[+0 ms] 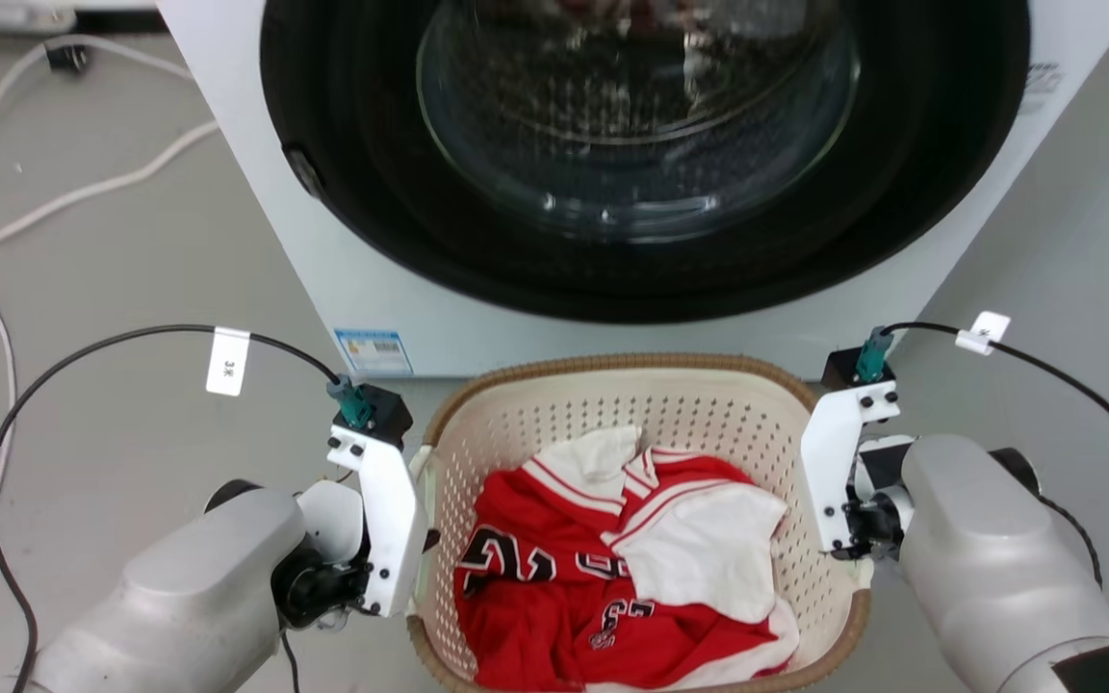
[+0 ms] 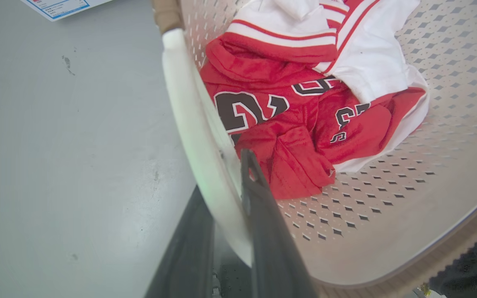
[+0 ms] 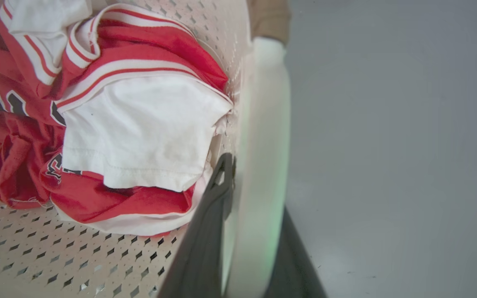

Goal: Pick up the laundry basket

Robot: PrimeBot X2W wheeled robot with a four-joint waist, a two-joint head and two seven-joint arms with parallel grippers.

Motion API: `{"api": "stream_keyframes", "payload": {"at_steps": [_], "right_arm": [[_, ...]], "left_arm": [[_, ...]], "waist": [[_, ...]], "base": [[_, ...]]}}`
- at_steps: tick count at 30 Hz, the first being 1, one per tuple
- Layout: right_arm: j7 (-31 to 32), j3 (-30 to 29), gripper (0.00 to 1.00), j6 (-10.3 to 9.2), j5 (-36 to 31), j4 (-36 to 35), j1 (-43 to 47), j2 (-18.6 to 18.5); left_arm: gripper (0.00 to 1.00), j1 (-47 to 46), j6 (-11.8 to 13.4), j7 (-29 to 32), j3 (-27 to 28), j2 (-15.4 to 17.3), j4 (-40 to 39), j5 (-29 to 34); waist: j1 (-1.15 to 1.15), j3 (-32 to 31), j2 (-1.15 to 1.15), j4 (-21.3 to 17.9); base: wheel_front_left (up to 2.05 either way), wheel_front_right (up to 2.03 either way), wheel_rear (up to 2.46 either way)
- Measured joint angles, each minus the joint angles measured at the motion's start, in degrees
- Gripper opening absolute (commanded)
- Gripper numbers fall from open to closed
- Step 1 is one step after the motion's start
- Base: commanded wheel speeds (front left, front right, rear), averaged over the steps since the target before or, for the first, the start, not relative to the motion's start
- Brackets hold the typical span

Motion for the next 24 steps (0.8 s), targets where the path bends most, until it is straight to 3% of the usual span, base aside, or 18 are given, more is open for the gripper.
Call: {"api": "stream_keyframes", "payload": {"at_steps": [14, 24], "right_arm": [[5.77, 6.46, 0.0, -0.04, 7.47, -1.69, 3.71, -0.2], [7.08, 7.86, 0.0, -0.08, 10.14, -1.66, 5.06, -0.4]], "left_arm": [[0.0, 3.15, 0.0, 5.26, -0.05, 0.51, -1.55, -0.77], [0.0, 4.73, 0.0, 6.17, -0.07, 0.22, -2.11, -0.47]], "waist": [[0.0, -8.96, 0.0, -0.2], [0.01, -11.39, 0.0, 0.26]], "base": [[0.0, 0.0, 0.0], [0.0, 0.0, 0.0]]}}
